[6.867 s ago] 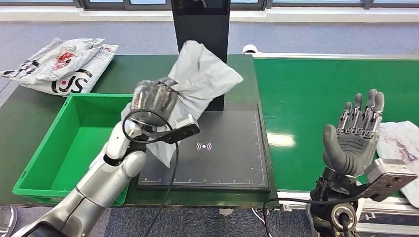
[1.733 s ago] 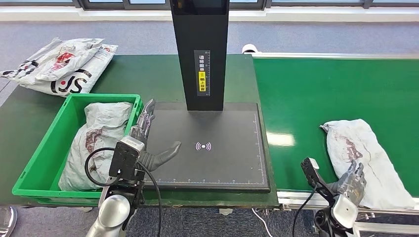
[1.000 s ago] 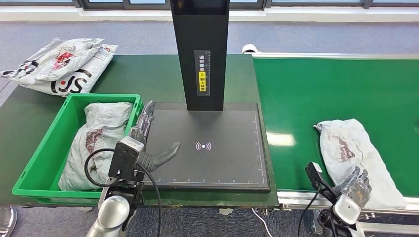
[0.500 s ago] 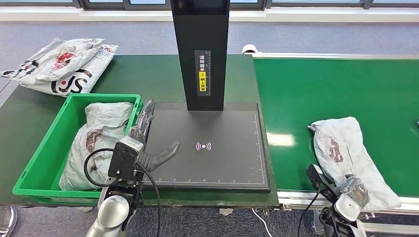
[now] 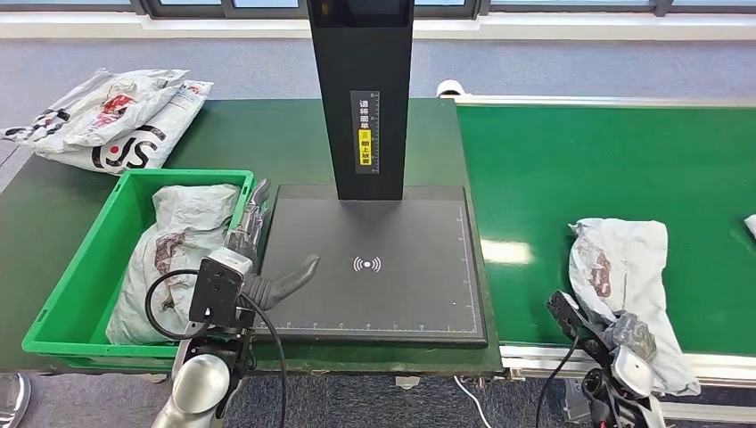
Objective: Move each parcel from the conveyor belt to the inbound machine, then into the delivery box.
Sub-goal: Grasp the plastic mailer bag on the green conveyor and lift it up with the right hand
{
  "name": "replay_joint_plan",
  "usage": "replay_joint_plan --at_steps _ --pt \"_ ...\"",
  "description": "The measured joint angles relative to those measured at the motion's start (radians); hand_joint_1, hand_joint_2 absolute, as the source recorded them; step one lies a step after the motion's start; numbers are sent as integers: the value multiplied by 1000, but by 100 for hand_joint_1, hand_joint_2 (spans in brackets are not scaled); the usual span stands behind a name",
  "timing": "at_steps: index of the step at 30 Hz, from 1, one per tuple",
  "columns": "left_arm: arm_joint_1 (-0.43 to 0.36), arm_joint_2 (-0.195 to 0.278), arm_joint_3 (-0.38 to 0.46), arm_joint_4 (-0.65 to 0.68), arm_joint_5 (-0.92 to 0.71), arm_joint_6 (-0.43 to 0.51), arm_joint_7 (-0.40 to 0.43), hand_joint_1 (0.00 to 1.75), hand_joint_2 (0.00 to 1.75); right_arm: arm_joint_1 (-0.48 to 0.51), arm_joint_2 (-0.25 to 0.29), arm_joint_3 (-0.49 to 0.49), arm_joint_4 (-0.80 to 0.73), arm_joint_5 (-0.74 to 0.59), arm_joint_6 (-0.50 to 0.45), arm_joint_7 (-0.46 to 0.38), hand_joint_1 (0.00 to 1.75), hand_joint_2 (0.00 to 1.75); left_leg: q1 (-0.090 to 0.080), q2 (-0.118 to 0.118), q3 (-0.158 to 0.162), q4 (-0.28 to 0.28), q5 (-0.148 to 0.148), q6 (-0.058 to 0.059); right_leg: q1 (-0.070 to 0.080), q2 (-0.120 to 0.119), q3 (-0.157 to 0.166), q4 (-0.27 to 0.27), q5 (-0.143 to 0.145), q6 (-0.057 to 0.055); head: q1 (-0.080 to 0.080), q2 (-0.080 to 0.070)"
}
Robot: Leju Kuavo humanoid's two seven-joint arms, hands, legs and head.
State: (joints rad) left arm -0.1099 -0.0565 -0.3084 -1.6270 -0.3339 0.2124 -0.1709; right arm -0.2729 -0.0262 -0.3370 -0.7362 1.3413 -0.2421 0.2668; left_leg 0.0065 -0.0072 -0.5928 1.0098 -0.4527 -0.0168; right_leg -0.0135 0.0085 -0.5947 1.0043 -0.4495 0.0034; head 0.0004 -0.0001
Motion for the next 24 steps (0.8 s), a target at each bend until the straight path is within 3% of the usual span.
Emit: replay_joint_plan --at_steps 5,12,19,24 --pt "30 1 17 -27 -17 10 -3 0 175 105 77 85 -367 -154 -4 -84 175 175 0 0 -1 0 0 0 0 0 -2 0 0 0 0 0" --pt "35 0 20 -33 -17 11 -26 0 175 135 95 268 -733 -262 -110 -209 175 175 0 0 -1 0 1 0 0 0 -2 0 0 -1 0 0" --pt "-11 -15 20 -16 -14 -11 -32 0 175 121 95 438 -887 -318 -99 -256 175 175 0 0 -1 0 1 0 0 0 -2 0 0 0 0 0" --pt "-51 -16 20 9 6 -25 -46 0 175 111 88 552 -897 -308 13 -265 175 175 0 0 -1 0 1 0 0 0 -2 0 0 0 0 0"
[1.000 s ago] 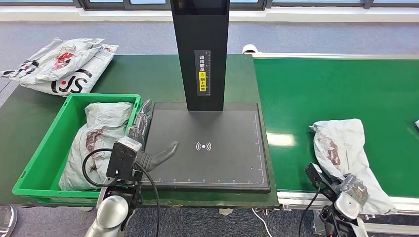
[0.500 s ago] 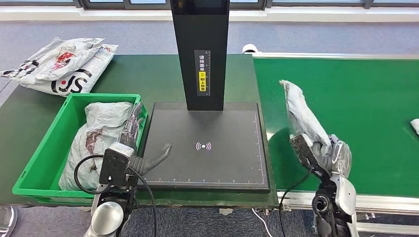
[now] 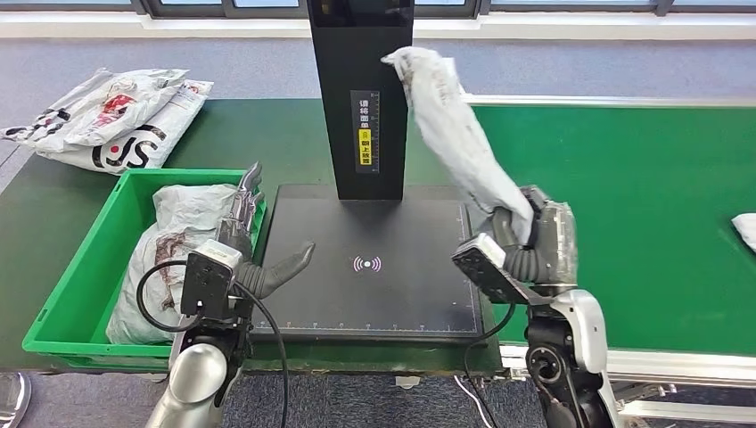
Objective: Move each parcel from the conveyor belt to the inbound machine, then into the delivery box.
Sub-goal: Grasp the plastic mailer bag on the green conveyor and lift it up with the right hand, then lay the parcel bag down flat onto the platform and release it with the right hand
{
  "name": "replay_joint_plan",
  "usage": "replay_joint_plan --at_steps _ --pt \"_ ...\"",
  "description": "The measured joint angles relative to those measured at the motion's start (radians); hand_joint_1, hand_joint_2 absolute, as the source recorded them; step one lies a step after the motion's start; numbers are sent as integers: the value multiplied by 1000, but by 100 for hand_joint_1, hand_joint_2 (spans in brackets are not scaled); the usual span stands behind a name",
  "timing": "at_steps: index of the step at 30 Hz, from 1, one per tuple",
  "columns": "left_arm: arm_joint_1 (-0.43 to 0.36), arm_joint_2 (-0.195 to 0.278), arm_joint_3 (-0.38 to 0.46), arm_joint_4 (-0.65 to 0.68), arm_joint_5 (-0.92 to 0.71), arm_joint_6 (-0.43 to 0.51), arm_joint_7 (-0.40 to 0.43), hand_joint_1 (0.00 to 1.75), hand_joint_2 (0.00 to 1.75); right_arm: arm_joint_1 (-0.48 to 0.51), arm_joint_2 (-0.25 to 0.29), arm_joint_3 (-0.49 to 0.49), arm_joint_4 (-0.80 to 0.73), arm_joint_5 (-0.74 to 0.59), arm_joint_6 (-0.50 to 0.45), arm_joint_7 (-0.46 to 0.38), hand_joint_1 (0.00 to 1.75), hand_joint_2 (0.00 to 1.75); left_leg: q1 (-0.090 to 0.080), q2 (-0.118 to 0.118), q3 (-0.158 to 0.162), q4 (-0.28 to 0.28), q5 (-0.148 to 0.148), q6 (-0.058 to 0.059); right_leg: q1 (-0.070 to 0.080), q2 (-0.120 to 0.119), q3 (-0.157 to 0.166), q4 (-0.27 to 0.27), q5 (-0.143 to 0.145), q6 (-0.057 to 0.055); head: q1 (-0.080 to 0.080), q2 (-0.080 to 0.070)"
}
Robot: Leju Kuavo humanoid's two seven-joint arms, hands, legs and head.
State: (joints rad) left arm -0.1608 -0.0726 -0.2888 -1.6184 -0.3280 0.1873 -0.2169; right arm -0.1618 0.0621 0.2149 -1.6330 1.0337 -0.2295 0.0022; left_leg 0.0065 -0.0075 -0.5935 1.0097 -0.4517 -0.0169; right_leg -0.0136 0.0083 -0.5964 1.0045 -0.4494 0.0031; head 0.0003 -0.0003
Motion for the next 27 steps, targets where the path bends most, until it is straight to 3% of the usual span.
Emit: replay_joint_plan --at_steps 3,8,15,22,24,26,27 --pt "-23 0 0 19 13 -6 -10 0 175 -5 -12 83 20 43 69 18 175 175 0 0 0 0 0 0 0 0 0 0 0 0 0 0" --pt "-46 2 0 44 21 -7 -14 0 175 -19 -32 170 87 86 103 45 175 175 0 0 0 0 0 0 0 0 0 0 0 0 0 0" --pt "-69 7 0 68 35 -4 -17 0 175 -46 -55 221 176 110 166 83 175 175 0 0 0 0 0 0 0 0 0 0 0 0 0 0" --pt "-102 8 -2 86 38 -4 -11 0 175 -101 -89 252 365 149 208 139 173 175 0 0 0 0 0 0 0 0 0 0 0 0 0 0" --pt "-110 8 -2 91 38 -5 -9 0 175 -113 -95 256 414 136 203 138 98 175 0 0 0 0 0 0 0 0 0 0 0 0 0 0" --pt "-114 8 -3 95 39 -5 -8 0 175 -120 -98 256 450 119 185 137 12 175 0 0 0 0 0 0 0 0 0 0 0 0 0 0" --pt "-115 8 -3 97 40 -5 -7 0 175 -123 -100 256 463 113 171 137 6 175 0 0 0 0 0 0 0 0 0 0 0 0 0 0"
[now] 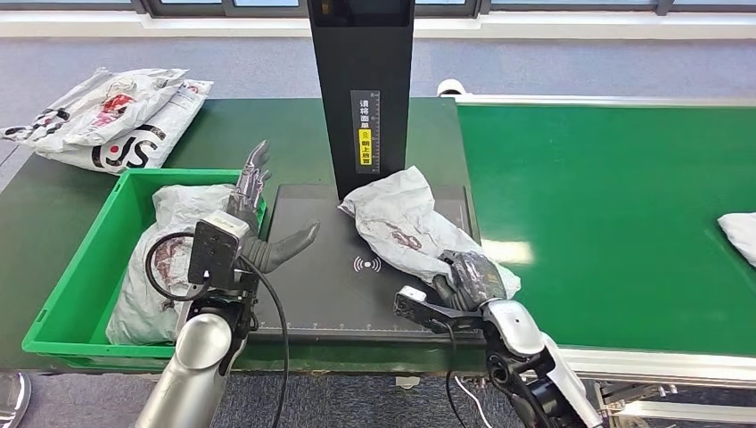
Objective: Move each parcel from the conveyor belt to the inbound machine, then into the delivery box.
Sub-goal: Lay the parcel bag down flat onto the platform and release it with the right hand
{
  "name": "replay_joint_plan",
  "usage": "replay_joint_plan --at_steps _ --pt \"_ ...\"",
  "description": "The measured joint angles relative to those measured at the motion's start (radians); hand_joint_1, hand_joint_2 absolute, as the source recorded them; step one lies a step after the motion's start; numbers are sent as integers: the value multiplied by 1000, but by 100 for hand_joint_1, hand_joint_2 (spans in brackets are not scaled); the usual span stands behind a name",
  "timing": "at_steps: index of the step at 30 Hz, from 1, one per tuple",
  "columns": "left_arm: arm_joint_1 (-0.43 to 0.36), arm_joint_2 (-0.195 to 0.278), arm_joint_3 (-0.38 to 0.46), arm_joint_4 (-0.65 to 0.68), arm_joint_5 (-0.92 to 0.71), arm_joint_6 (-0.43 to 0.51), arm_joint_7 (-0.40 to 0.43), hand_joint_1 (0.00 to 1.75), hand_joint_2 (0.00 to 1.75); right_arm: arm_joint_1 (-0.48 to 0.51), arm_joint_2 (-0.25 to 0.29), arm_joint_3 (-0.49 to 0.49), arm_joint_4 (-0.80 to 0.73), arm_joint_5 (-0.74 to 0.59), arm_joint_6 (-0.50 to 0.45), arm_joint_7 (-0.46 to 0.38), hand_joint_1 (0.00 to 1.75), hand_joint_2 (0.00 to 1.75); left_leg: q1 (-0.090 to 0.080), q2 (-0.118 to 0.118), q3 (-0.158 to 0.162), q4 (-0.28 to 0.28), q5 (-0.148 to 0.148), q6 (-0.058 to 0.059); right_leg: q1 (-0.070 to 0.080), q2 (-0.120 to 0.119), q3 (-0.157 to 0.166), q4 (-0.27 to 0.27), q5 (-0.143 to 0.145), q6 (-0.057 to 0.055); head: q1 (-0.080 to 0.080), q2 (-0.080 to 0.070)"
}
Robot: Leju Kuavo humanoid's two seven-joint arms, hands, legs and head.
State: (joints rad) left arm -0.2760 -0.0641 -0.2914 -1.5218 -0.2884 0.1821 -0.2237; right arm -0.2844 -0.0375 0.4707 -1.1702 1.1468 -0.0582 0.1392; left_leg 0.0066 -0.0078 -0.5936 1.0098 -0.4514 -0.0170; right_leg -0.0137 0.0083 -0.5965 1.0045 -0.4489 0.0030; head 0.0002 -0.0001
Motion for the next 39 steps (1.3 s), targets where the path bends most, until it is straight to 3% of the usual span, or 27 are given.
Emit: replay_joint_plan --at_steps 4,13,24,32,39 --pt "0 2 0 1 2 5 2 0 175 -8 -1 0 30 -60 -57 -20 0 175 0 0 0 0 0 0 0 0 0 0 0 0 0 0" --pt "5 16 0 2 18 32 -4 0 175 0 -1 -47 12 -424 -146 -181 0 175 0 0 0 0 0 0 0 0 0 0 0 0 0 0" --pt "7 35 0 24 19 63 -30 0 175 95 0 -122 -246 -840 -214 -398 0 175 0 0 0 0 0 0 0 0 -1 0 0 0 0 0" --pt "-35 46 -28 74 -142 92 -13 0 175 154 18 -166 -459 -973 -240 -454 0 175 0 1 0 0 0 0 0 0 -1 0 0 0 0 0" --pt "-163 45 -132 241 -401 11 17 0 175 159 40 -203 -516 -1035 -269 -480 0 175 -1 0 0 0 1 1 -1 0 0 0 1 1 0 0"
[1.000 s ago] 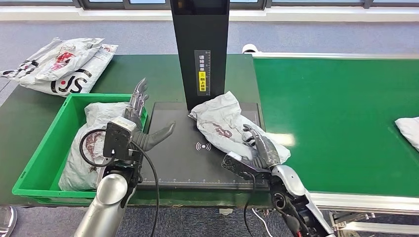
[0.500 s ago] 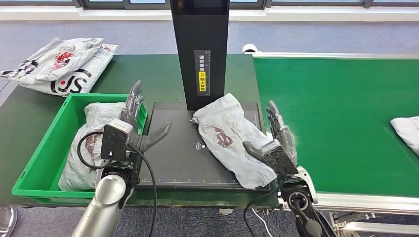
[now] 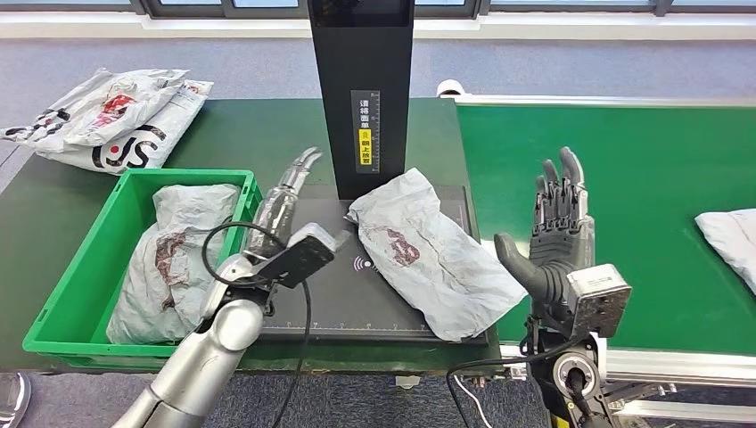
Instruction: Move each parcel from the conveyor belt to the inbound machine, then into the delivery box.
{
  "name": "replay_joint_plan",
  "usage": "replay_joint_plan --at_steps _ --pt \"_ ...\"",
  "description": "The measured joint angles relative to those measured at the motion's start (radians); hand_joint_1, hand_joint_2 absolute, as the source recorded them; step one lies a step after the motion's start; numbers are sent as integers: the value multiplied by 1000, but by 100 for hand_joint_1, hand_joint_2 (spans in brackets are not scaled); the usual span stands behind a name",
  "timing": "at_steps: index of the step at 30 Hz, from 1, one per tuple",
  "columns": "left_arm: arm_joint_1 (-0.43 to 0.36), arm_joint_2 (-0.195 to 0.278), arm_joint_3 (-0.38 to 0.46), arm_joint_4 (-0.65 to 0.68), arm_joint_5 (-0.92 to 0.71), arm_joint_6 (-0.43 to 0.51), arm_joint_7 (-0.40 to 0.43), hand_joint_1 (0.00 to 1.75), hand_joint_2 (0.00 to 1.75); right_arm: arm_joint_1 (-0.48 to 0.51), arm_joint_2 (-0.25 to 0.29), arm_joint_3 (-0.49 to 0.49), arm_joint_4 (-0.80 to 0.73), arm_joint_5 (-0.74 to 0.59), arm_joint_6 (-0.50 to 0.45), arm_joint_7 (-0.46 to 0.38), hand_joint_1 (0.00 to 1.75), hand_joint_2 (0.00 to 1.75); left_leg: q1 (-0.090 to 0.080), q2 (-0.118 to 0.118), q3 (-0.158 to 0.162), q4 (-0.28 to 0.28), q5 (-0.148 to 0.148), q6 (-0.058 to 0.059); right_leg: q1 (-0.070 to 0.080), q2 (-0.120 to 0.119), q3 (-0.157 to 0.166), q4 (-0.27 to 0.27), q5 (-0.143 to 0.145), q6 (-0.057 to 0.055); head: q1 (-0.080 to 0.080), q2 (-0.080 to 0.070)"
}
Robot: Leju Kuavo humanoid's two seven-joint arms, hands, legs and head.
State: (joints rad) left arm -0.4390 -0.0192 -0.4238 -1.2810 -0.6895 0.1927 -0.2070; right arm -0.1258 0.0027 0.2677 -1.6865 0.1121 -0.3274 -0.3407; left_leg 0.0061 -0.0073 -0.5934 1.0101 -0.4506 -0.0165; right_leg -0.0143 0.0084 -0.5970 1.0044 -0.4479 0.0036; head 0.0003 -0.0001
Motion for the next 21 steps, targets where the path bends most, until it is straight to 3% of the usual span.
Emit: replay_joint_plan --at_steps 8,21 --pt "-134 -58 -123 209 -11 -57 -32 0 175 -7 18 -1 2 -24 14 -13 0 175 0 0 0 0 0 0 0 0 0 0 0 0 0 0" --pt "-255 -180 -270 461 25 -142 -53 0 175 -52 31 -1 26 -57 16 -15 0 175 0 -1 -1 0 0 0 0 0 0 0 0 0 0 0"
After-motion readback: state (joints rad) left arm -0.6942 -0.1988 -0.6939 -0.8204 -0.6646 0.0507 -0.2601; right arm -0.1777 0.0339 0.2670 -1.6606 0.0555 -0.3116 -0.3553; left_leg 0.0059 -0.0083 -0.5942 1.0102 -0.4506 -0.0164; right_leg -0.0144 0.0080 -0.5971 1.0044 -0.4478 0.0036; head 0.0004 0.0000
